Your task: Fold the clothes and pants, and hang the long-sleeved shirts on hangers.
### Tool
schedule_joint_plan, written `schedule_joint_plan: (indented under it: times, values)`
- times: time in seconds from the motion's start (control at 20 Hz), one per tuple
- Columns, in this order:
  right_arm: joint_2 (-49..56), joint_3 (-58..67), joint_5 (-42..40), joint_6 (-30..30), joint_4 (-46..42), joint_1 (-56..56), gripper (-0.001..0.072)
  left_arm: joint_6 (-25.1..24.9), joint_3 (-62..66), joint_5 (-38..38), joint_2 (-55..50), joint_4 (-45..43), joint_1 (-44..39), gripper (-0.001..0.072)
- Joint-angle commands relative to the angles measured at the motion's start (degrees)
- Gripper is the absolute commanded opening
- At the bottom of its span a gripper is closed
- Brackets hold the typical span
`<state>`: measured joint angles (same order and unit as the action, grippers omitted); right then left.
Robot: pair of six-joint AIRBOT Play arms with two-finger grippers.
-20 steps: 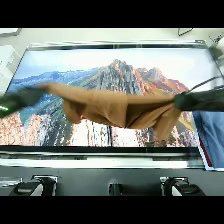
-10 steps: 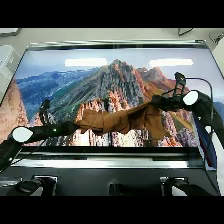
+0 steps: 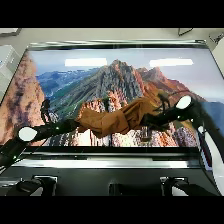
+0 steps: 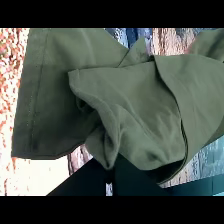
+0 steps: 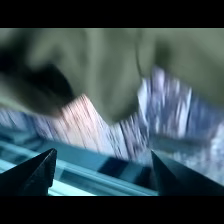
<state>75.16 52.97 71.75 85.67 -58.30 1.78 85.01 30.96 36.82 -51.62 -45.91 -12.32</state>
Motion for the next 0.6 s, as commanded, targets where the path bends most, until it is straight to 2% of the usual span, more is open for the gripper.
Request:
schedule_joint_plan:
  times: [0.0,0.15,0.35,0.4,0.45,0.5,0.55]
  values:
    - [0.09,-9.07,-7.91,0.24,5.22,1.01,0.0689,0.0,-0.04,-0.35,-0.09,0.02,-0.02,0.0024]
    - [0.09,-9.4,-17.33,0.28,7.98,1.05,0.0687,0.02,-0.04,-0.24,-0.09,0.04,-0.02,0.0024]
    - [2.58,-9.4,-25.09,0.61,8.83,4.39,0.0652,0.04,-0.04,-0.22,-0.09,0.07,-0.02,0.0024]
    - [3.61,-9.4,-26.8,0.59,8.79,5.46,0.0544,0.04,-0.02,-0.2,-0.07,0.09,-0.02,0.0024]
    - [4.07,-9.29,-28.35,0.42,8.74,6.14,0.033,0.02,0.11,-0.2,0.02,0.07,0.0,0.0024]
    - [3.89,-8.46,-28.37,0.52,8.44,5.9,0.0047,-0.15,0.55,-0.24,0.13,0.04,0.11,0.0024]
    - [3.23,-6.86,-27.74,0.13,7.82,5.38,0.0037,-0.46,1.53,-0.24,0.35,-0.04,0.72,0.0024]
